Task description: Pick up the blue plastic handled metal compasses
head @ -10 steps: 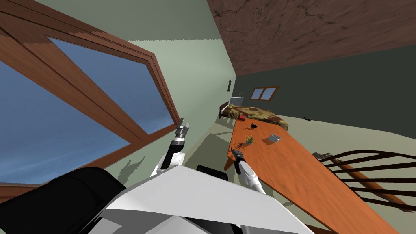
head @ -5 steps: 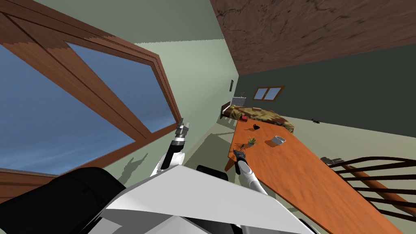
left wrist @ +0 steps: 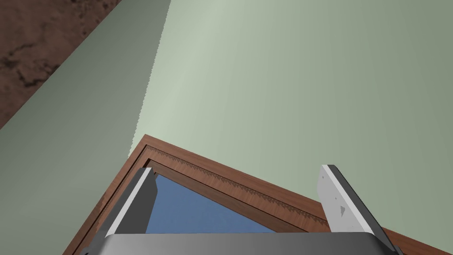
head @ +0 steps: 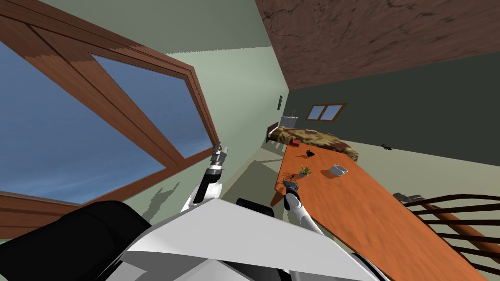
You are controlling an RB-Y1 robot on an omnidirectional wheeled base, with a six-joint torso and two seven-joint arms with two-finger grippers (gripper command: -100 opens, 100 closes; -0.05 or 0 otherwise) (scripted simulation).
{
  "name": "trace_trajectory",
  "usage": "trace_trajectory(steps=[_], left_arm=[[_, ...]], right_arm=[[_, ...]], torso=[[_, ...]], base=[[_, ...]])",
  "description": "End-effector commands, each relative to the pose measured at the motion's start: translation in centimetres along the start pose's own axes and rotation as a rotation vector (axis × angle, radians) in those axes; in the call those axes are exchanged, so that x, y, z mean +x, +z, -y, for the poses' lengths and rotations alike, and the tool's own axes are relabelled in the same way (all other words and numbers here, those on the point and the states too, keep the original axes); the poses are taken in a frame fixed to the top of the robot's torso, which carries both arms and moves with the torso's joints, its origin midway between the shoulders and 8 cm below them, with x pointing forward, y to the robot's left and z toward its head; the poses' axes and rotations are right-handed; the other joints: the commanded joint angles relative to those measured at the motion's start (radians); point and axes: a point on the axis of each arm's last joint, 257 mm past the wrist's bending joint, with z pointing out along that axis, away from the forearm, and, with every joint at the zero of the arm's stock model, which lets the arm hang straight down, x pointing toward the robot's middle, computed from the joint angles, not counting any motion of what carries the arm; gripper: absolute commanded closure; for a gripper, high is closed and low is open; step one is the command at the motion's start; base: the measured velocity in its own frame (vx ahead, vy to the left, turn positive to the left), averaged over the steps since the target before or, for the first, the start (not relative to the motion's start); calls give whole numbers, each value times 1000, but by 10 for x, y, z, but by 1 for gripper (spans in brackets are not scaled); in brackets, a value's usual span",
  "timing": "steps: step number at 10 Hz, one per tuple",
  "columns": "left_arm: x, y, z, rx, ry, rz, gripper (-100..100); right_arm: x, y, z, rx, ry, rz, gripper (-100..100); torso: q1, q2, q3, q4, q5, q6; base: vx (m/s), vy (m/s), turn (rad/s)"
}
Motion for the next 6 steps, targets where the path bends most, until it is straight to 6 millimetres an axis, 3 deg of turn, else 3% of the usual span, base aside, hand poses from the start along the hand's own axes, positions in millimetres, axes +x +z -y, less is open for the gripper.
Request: trace_trajectory(steps=[1,6], left_arm=[[0,0,0,0,0,0,0],[0,0,0,0,0,0,0]], right_arm=[[-6,3,9,36,-41,25,-100],[-18,5,34,120,-153,85,-100]], torso=[[0,0,0,0,0,0],[0,0,0,0,0,0]], base=[[7,-13,74],[8,-10,30]])
